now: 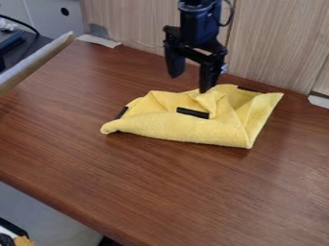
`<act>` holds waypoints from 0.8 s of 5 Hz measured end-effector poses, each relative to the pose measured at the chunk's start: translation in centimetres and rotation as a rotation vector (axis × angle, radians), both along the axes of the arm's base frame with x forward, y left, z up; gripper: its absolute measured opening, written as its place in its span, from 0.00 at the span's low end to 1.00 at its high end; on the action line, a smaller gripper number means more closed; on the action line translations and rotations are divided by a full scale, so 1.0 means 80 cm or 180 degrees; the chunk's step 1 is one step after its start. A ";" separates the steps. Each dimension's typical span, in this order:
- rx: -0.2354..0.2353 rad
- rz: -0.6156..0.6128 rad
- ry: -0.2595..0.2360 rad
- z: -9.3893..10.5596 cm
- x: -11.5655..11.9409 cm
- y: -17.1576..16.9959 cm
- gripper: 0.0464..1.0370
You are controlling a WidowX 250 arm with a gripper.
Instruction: Fold the cloth from bottom left to top right
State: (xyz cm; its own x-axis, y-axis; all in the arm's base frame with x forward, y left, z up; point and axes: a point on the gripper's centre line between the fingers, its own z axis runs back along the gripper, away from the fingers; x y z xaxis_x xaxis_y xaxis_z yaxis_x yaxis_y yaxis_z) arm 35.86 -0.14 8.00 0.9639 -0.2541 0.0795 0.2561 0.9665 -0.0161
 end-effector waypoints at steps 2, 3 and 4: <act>0.0163 0.0331 0.0036 0.003 -0.018 0.054 0.96; 0.0192 0.0477 0.0101 -0.011 -0.028 0.078 0.96; 0.0203 0.0583 0.0195 -0.034 -0.044 0.095 0.96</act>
